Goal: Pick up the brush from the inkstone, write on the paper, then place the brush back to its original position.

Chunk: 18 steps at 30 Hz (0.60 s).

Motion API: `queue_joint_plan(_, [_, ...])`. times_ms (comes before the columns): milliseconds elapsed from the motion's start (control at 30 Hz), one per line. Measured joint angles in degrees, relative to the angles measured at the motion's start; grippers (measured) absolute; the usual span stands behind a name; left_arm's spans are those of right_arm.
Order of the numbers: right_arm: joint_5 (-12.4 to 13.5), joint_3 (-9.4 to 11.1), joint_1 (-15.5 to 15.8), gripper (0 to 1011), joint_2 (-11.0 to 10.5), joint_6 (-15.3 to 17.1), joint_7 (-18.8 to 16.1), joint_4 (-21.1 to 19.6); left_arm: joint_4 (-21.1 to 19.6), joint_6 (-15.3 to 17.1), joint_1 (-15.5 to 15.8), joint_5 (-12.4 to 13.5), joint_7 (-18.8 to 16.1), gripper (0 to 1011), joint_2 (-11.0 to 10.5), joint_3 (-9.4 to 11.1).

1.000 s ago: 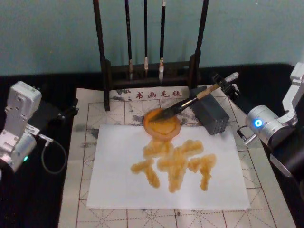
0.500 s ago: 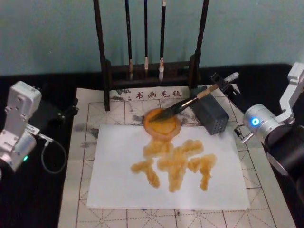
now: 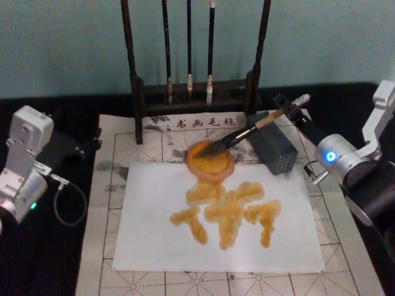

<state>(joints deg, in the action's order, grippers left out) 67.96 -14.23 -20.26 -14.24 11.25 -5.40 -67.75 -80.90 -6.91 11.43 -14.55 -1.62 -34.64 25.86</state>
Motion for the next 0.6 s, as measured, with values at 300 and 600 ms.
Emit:
queue_joint_plan(300, [-0.01, 0.15, 0.13, 994, 0.07, 0.04, 0.01, -0.13, 0.0, 0.0, 0.0, 0.0, 0.0, 1001, 0.0, 0.0])
queue_joint_plan(600, [-0.03, 0.21, 0.18, 807, 0.11, 0.07, 0.03, -0.21, 0.0, 0.0, 0.0, 0.0, 0.0, 1001, 0.0, 0.0])
